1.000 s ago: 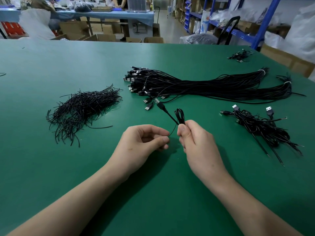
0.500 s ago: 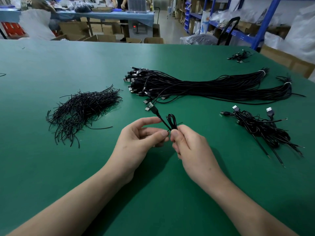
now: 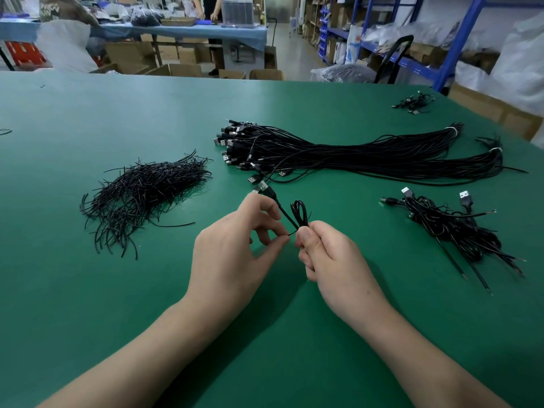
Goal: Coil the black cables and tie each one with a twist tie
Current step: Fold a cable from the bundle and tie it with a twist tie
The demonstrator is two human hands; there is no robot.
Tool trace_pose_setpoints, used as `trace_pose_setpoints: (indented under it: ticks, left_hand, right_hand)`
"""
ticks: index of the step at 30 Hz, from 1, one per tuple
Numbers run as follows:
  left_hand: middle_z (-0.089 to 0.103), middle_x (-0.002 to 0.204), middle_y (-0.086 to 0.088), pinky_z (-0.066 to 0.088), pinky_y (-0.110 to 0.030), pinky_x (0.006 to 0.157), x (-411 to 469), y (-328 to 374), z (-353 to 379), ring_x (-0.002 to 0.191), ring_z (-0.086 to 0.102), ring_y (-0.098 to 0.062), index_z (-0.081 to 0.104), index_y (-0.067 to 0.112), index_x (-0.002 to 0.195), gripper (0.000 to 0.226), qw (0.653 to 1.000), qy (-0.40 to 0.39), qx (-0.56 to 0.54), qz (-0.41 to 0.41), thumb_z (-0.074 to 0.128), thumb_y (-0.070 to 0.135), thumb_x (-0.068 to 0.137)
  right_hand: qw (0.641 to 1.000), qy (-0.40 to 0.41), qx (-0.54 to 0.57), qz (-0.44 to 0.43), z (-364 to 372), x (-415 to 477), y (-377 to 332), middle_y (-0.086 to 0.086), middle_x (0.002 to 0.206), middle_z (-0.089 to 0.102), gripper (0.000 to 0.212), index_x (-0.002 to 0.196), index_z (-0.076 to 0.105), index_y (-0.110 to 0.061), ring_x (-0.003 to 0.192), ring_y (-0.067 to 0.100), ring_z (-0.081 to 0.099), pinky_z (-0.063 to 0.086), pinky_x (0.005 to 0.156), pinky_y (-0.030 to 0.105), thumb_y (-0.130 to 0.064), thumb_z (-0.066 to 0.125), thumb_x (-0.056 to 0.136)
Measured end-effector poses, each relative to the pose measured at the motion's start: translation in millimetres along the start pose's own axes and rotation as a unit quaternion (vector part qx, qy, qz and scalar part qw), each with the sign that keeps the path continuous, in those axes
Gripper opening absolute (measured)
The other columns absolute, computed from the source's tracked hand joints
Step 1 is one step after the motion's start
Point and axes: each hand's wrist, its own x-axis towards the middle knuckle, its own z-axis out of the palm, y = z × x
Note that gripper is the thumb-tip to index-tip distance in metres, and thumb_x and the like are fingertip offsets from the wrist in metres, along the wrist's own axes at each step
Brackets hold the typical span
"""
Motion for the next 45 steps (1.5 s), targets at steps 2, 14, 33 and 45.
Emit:
trace_pose_setpoints:
  ticks: [2, 14, 33, 45]
  left_hand:
    - [0.067, 0.085, 0.023, 0.05, -0.031, 0.065, 2, -1, -2, 0.074, 0.056, -0.002, 0.052, 0.028, 0.098, 0.038, 0.997, 0.012, 0.047, 0.063, 0.083, 0.014, 0.08]
    - [0.069, 0.087, 0.018, 0.045, -0.018, 0.066, 2, -7, -1, 0.077, 0.065, -0.006, 0.065, 0.02, 0.095, 0.023, 0.997, -0.002, -0.076, 0.032, 0.084, 0.02, 0.082]
    - [0.063, 0.139, -0.004, 0.042, -0.046, 0.108, 2, -20, 8, 0.126, 0.057, -0.024, 0.06, 0.01, 0.138, 0.059, 0.842, -0.203, -0.467, -0.178, 0.067, 0.045, 0.091]
    - [0.064, 0.137, -0.009, 0.036, -0.044, 0.101, 3, -19, 5, 0.119, 0.06, -0.022, 0.064, 0.007, 0.134, 0.07, 0.802, -0.182, -0.532, -0.202, 0.07, 0.057, 0.084]
  right_hand:
    - [1.0, -0.009, 0.018, 0.017, -1, 1, 2, -0.01, 0.06, 0.043, 0.033, 0.082, 0.054, -0.018, 0.051, 0.009, 0.034, 0.03, 0.049, 0.026, -0.034, 0.04, 0.107]
    - [0.988, 0.0, 0.152, 0.018, 3, 3, -1, 0.002, 0.065, 0.03, 0.034, 0.088, 0.05, -0.001, 0.051, 0.009, 0.025, 0.026, 0.046, 0.017, -0.027, 0.042, 0.108]
    - [0.968, -0.006, 0.245, -0.06, 4, -4, -17, -0.005, 0.061, 0.034, 0.031, 0.09, 0.055, -0.007, 0.05, 0.005, 0.028, 0.028, 0.046, 0.015, -0.035, 0.045, 0.099]
    - [0.961, -0.028, 0.27, -0.052, 7, -9, -27, -0.007, 0.06, 0.035, 0.029, 0.092, 0.054, -0.007, 0.048, 0.005, 0.028, 0.027, 0.046, 0.014, -0.034, 0.045, 0.098]
